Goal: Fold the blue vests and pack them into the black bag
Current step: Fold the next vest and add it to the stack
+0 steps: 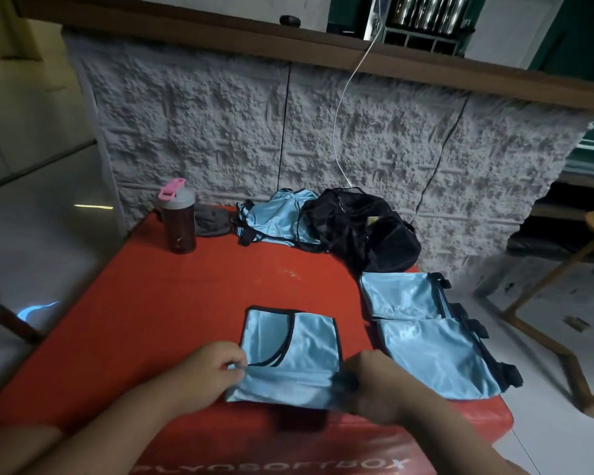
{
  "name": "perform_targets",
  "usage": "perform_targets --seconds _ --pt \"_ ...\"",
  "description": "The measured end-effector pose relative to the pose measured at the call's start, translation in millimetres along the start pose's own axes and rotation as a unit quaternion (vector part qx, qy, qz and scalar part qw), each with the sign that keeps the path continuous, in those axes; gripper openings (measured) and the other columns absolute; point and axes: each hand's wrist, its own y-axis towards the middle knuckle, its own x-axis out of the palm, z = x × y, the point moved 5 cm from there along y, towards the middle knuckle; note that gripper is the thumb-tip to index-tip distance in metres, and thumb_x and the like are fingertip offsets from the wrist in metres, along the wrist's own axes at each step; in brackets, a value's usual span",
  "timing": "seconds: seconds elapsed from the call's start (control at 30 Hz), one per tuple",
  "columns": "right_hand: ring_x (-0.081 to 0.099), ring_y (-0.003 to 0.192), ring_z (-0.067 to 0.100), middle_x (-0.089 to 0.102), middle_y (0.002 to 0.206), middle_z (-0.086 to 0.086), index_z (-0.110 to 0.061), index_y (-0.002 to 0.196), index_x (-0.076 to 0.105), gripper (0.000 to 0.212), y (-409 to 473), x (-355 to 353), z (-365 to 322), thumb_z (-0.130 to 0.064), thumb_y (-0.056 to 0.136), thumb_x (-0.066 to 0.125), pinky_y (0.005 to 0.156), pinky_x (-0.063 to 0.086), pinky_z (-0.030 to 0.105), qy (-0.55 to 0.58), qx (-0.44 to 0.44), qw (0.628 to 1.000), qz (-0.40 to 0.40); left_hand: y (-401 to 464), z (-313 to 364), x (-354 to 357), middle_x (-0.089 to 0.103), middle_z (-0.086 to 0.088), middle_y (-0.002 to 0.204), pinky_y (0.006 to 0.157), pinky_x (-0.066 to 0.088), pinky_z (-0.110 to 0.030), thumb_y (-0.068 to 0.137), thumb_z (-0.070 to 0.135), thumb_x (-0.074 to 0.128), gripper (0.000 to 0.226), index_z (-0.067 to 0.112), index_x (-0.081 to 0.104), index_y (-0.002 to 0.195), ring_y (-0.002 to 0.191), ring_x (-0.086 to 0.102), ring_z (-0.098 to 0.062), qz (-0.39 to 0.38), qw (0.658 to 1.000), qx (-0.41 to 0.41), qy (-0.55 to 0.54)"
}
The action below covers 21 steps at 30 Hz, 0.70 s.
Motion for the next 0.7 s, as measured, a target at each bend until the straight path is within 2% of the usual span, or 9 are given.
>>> perform_targets --seconds 0.07,0.17,0.27,0.3,0.37,0.4,0.53,0.63,0.7 --pt "0.045 0.053 0.008 0.050 0.053 -0.014 -0.018 0.058 0.047 0.036 3 -15 -1 -0.042 0.078 0.066 0.052 0.033 0.014 0.039 0.010 0.999 0.007 8 3 -8 0.054 0.013 0.069 0.070 0.039 -0.028 0.069 0.042 0.056 0.020 0.023 0.061 0.071 0.069 0.049 0.000 0.025 0.998 0.021 -0.047" --pt "0.046 0.051 0.004 0.051 0.052 -0.016 -0.021 0.059 0.048 0.035 22 -24 6 -0.033 0.083 0.071 0.052 0.035 0.015 0.054 0.018 0.998 0.039 25 0 -10 0.053 0.008 0.063 0.066 0.037 -0.033 0.068 0.048 0.054 0.025 0.024 0.063 0.067 0.066 0.048 -0.005 0.063 0.994 -0.008 -0.092" --pt "0.052 0.061 0.004 0.058 0.067 -0.012 -0.030 0.085 0.069 0.008 47 -33 15 -0.035 0.082 0.075 0.054 0.037 0.013 0.052 0.019 0.997 0.053 48 -9 -9 0.068 -0.007 0.070 0.067 0.047 -0.036 0.076 0.043 0.058 0.025 0.022 0.071 0.078 0.066 0.055 -0.008 0.110 0.988 -0.036 -0.098" --pt "0.054 0.066 0.005 0.062 0.075 -0.011 -0.029 0.098 0.072 0.017 57 -35 20 -0.031 0.081 0.075 0.056 0.038 0.012 0.052 0.023 0.997 0.049 57 -11 -8 0.070 -0.009 0.073 0.067 0.048 -0.037 0.081 0.037 0.060 0.020 0.021 0.072 0.082 0.066 0.057 -0.007 0.125 0.985 -0.045 -0.105" --pt "0.057 0.069 0.007 0.066 0.083 -0.007 -0.026 0.109 0.073 0.028 77 -41 30 -0.026 0.081 0.075 0.056 0.039 0.010 0.051 0.030 0.997 0.047 74 -15 -9 0.066 0.002 0.066 0.062 0.045 -0.031 0.091 0.020 0.067 0.006 0.023 0.071 0.089 0.060 0.055 -0.001 0.158 0.979 -0.058 -0.112" --pt "0.058 0.067 0.006 0.068 0.084 -0.004 -0.025 0.111 0.072 0.030 87 -42 34 -0.025 0.081 0.075 0.055 0.039 0.009 0.053 0.034 0.997 0.052 83 -19 -9 0.062 0.006 0.062 0.059 0.042 -0.027 0.094 0.013 0.066 0.011 0.024 0.070 0.091 0.056 0.051 -0.001 0.167 0.977 -0.068 -0.116" --pt "0.061 0.066 0.007 0.070 0.086 -0.002 -0.023 0.117 0.071 0.036 120 -35 56 -0.021 0.082 0.074 0.054 0.041 0.010 0.081 0.065 0.991 0.089 108 -38 -9 0.067 -0.015 0.074 0.066 0.044 -0.033 0.094 0.020 0.065 0.014 0.033 0.068 0.095 0.066 0.057 -0.016 0.182 0.967 -0.106 -0.142" --pt "0.057 0.064 0.002 0.067 0.086 -0.005 -0.023 0.118 0.072 0.036 136 -18 64 -0.018 0.083 0.070 0.053 0.039 0.008 0.093 0.075 0.988 0.096 119 -45 -7 0.057 0.004 0.066 0.058 0.040 -0.027 0.097 0.022 0.063 0.010 0.031 0.068 0.097 0.068 0.054 -0.015 0.186 0.963 -0.142 -0.135" --pt "0.062 0.071 0.010 0.067 0.086 -0.005 -0.024 0.118 0.072 0.035 144 -7 68 -0.018 0.083 0.069 0.060 0.047 0.014 0.094 0.085 0.988 0.089 121 -48 0 0.056 0.002 0.067 0.053 0.044 -0.023 0.090 0.026 0.070 0.021 0.037 0.064 0.106 0.066 0.054 -0.017 0.124 0.963 -0.202 -0.128"
